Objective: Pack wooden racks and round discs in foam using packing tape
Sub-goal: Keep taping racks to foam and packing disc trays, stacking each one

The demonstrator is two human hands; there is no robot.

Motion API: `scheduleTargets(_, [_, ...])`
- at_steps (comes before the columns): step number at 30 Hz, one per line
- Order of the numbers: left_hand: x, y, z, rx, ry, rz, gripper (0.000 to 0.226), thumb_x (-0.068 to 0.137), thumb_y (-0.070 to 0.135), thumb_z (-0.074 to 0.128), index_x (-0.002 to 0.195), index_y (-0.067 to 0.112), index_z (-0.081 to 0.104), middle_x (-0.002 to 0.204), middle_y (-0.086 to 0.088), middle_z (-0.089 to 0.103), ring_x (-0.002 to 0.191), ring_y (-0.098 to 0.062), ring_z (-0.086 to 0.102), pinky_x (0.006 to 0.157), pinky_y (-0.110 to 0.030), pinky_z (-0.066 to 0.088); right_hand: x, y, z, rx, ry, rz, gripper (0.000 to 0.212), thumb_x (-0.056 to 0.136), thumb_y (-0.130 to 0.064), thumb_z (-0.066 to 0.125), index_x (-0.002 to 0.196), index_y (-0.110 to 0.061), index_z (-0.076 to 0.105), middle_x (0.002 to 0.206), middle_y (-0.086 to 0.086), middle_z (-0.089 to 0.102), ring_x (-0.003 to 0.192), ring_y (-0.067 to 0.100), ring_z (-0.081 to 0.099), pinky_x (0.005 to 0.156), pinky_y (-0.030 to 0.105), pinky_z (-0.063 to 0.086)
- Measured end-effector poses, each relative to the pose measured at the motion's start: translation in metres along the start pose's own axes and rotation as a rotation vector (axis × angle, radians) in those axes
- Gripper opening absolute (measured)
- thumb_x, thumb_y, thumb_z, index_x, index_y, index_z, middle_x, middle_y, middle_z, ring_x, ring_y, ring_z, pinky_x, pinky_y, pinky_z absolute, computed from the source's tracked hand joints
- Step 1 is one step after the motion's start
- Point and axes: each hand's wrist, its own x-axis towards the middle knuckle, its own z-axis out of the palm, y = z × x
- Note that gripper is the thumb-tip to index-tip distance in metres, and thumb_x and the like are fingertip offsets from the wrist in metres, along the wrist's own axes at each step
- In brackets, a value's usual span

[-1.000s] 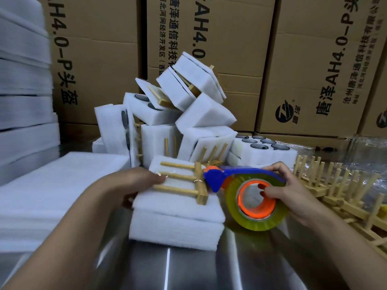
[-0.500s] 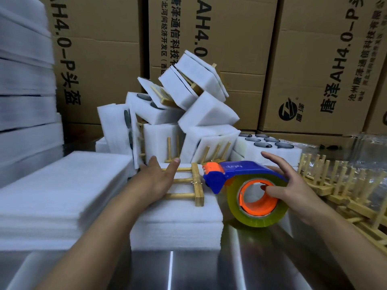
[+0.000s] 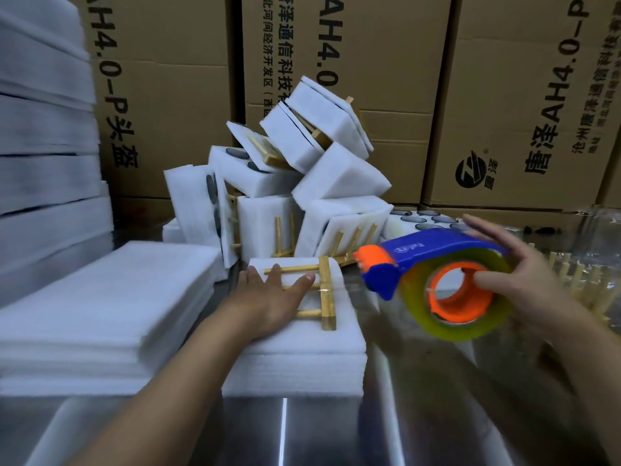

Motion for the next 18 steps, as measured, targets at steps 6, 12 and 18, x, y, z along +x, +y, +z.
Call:
scheduleTargets(6, [0.003,0.000,0.001,0.007,-0.011,0.002,0.089,0.080,0.078,0.014,0.151,0.027,0.000,0.158,-0.009,-0.010,0.145,-0.027,-0.010,0.116,-0.045,0.002,-0.006,-0.010,-0.049,-0.325,-0.016,-0.004,0.080,0.074,0.023,0.057,0.094,-0.053,0.069,0.121,-0.023,0.052,0.104,-0.007,0.053,0.079,0.019,0.052])
scheduleTargets(12, [0.007,-0.002,0.002,0.032,0.000,0.008,0.084,0.083,0.075,0.015,0.151,0.027,0.003,0.158,-0.011,-0.006,0.145,-0.029,-0.007,0.117,-0.046,0.006,-0.005,-0.019,-0.021,-0.481,-0.199,0.041,0.071,0.074,0.020,0.060,0.091,-0.047,0.072,0.113,-0.021,0.046,0.089,-0.006,0.053,0.066,0.024,0.049])
scheduleTargets(18, [0.006,-0.002,0.001,0.013,-0.002,0.005,0.086,0.082,0.076,0.015,0.151,0.027,0.002,0.159,-0.010,-0.008,0.145,-0.028,-0.009,0.116,-0.045,0.003,0.007,-0.021,0.006,-0.565,-0.387,0.044,0.067,0.077,0.017,0.058,0.100,-0.045,0.069,0.115,-0.020,0.040,0.085,0.005,0.056,0.063,0.026,0.049])
